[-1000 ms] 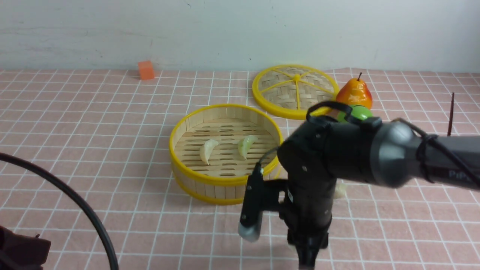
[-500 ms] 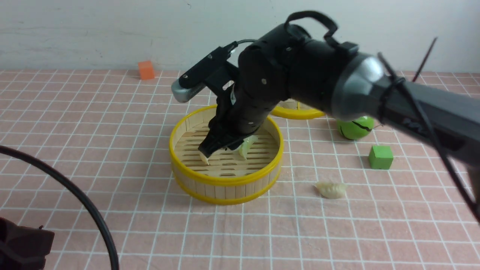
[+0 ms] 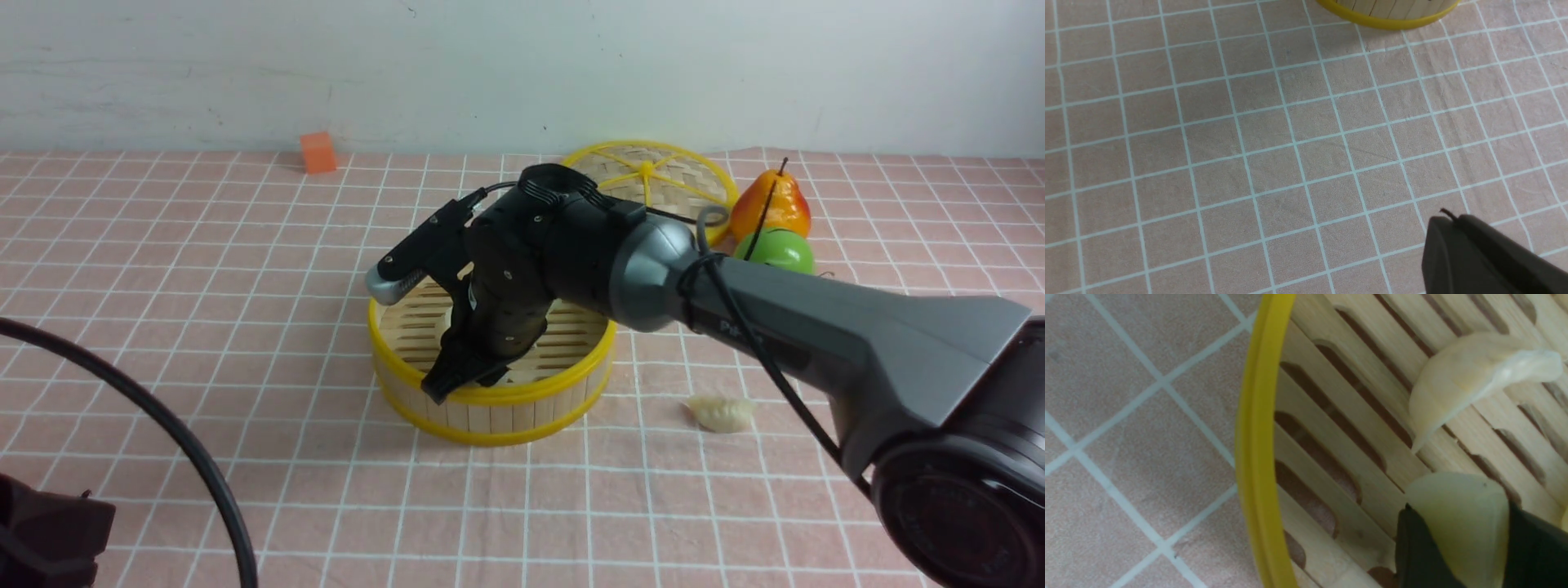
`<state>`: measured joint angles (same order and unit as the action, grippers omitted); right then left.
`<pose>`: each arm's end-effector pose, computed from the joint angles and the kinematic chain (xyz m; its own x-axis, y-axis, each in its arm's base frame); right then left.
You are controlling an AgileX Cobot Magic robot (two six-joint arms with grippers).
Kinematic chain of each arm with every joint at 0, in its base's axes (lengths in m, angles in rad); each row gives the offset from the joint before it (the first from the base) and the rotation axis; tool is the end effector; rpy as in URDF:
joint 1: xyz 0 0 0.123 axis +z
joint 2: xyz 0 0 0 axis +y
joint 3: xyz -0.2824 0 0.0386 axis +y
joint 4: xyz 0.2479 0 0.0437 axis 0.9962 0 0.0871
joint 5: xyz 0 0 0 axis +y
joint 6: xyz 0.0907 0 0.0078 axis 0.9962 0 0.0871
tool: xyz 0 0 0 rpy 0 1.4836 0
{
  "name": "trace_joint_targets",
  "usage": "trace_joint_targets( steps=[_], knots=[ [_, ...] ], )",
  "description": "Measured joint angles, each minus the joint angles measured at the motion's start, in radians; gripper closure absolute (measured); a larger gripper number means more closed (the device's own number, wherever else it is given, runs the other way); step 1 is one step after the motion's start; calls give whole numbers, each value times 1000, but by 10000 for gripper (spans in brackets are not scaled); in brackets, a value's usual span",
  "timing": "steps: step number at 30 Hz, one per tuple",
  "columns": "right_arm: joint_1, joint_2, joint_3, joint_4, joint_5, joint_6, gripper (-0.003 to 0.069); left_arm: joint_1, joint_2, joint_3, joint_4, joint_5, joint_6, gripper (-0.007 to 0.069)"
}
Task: Put the dumplings into the steamer on the table with the pink tablecloth.
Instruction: 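Place the dumpling in the bamboo steamer basket with the right gripper, then reach for and grasp a dumpling lying on the table beside the steamer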
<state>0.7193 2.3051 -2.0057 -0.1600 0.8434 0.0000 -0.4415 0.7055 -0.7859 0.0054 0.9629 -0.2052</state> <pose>0.3927 0.3295 0.1970 -0.5835 -0.6518 -0.4844 -0.6757 0.7206 -0.1557 0.1062 -0.0497 0.3339 -0.7177 0.1172 -0.6865 0.2862 0.9482 -0.1374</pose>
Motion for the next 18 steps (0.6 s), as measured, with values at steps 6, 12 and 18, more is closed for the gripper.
trace_joint_targets(
  steps=[6,12,18],
  knots=[
    [0,3,-140,0,232,-19,188,0,0,0,10,0,0,637],
    [-11,-42,-257,12,381,-123,69,0,0,0,16,0,0,634],
    [-81,-209,-166,38,394,-160,111,0,0,0,16,0,0,626]
  ],
)
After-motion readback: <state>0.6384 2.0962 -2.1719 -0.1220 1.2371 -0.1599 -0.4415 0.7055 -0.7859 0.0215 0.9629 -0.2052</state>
